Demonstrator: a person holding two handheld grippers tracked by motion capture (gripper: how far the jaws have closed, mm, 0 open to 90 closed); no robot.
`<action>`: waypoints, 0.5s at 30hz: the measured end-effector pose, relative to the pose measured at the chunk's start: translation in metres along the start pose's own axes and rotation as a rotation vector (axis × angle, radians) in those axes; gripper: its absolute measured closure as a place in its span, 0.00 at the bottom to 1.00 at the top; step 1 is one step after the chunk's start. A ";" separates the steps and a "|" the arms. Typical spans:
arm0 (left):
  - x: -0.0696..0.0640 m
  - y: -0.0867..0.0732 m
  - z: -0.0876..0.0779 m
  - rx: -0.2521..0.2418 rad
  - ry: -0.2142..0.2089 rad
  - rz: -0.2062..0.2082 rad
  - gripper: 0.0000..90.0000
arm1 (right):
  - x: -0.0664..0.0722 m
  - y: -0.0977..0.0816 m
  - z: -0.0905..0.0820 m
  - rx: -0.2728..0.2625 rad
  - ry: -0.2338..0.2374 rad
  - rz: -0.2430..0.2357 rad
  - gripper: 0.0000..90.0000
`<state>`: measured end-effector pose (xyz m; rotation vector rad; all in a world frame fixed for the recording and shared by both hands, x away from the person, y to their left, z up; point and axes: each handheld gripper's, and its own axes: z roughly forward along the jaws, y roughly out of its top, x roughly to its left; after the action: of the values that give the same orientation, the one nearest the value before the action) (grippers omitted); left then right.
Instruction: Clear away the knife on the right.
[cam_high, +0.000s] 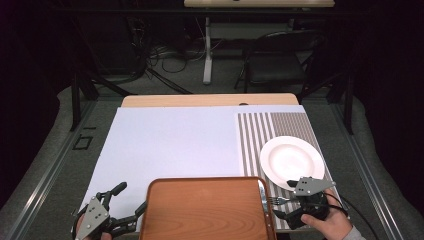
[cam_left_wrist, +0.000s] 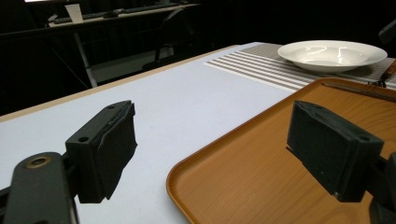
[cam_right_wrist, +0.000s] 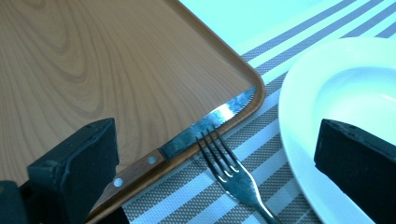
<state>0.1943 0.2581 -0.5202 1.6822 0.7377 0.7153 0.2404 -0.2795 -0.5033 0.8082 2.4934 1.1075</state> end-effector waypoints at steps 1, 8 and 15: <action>0.000 0.000 0.000 0.000 0.000 0.000 0.17 | -0.002 0.000 -0.002 -0.002 0.001 -0.007 0.00; 0.000 0.000 0.000 0.000 -0.001 0.001 0.17 | -0.010 0.000 -0.006 0.023 -0.011 -0.040 0.00; 0.000 0.000 0.001 0.003 -0.003 0.002 0.17 | -0.023 -0.010 -0.010 0.075 -0.049 -0.079 0.00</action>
<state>0.1948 0.2573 -0.5203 1.6866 0.7360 0.7133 0.2504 -0.3042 -0.5032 0.7412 2.5162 0.9625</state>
